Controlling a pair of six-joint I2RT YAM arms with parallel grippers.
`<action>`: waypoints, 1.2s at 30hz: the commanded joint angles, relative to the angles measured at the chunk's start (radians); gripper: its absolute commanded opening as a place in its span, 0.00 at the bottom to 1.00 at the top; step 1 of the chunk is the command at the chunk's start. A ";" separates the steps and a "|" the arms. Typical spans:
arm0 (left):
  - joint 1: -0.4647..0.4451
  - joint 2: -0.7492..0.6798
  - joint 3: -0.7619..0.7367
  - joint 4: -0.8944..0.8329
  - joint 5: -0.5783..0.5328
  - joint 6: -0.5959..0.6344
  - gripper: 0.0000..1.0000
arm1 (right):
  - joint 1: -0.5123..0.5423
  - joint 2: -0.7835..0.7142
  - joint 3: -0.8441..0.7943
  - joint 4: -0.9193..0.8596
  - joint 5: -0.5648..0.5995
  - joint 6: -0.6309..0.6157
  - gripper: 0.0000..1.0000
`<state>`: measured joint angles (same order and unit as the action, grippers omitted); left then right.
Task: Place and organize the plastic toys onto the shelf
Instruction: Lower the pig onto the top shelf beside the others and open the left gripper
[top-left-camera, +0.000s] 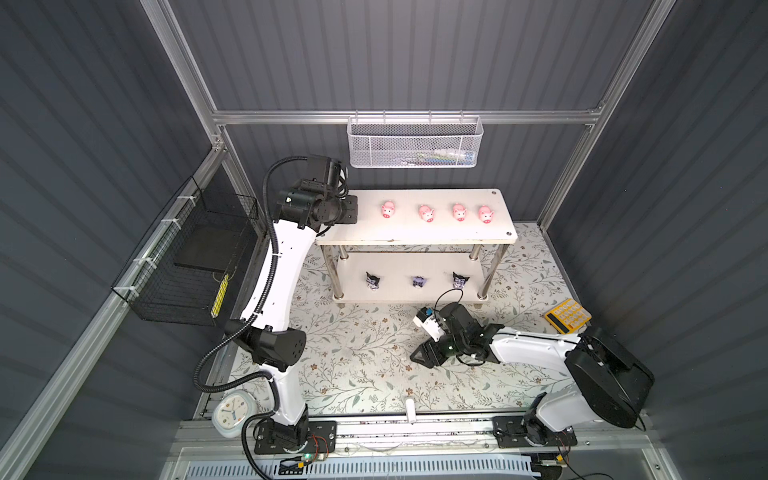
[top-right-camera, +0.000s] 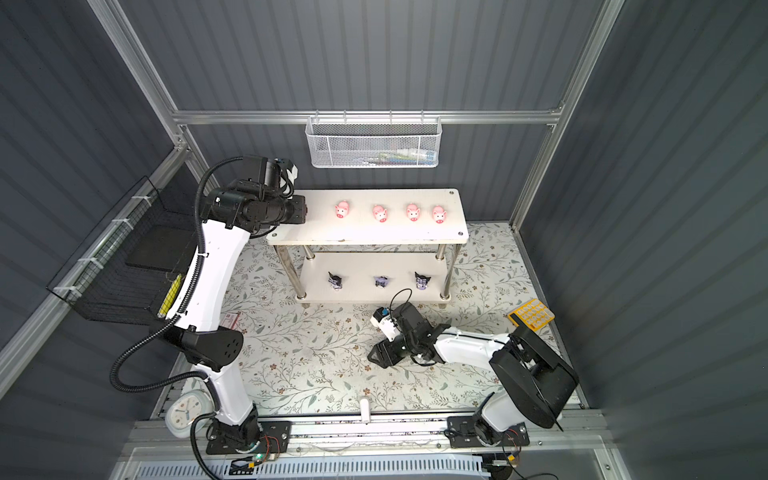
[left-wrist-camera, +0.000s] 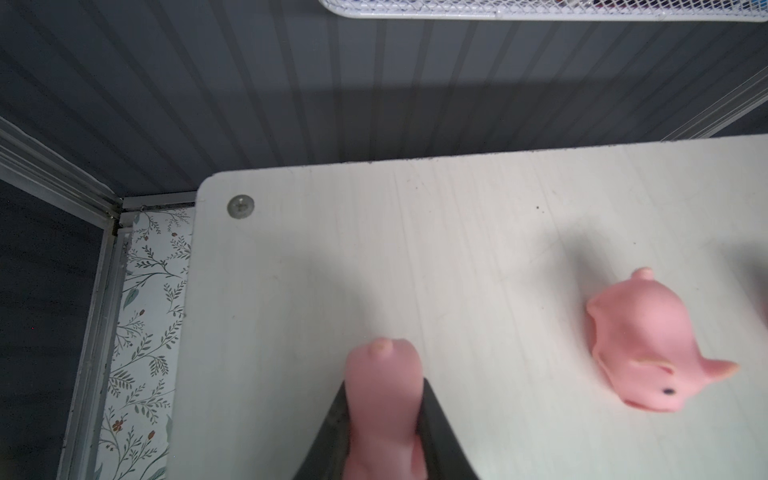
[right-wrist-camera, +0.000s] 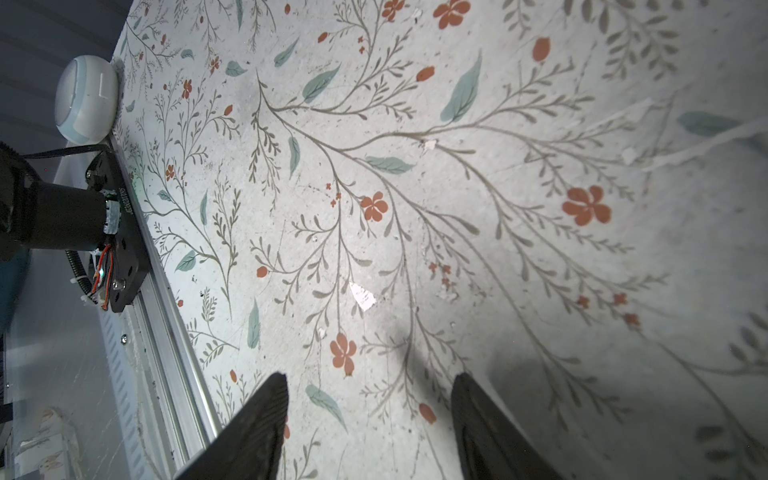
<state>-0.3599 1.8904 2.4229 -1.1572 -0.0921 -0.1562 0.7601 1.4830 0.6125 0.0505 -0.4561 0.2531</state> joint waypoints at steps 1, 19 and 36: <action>0.001 0.030 0.018 -0.010 0.025 0.024 0.26 | 0.002 0.009 0.000 0.002 -0.003 -0.006 0.65; 0.001 0.009 0.007 0.022 0.031 0.005 0.42 | 0.002 0.025 0.001 0.006 -0.007 -0.005 0.65; 0.007 -0.104 -0.019 0.119 -0.019 0.004 0.53 | 0.002 0.026 0.001 0.008 -0.006 -0.003 0.65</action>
<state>-0.3580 1.8774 2.4145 -1.0893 -0.0864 -0.1532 0.7601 1.5009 0.6125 0.0559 -0.4568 0.2535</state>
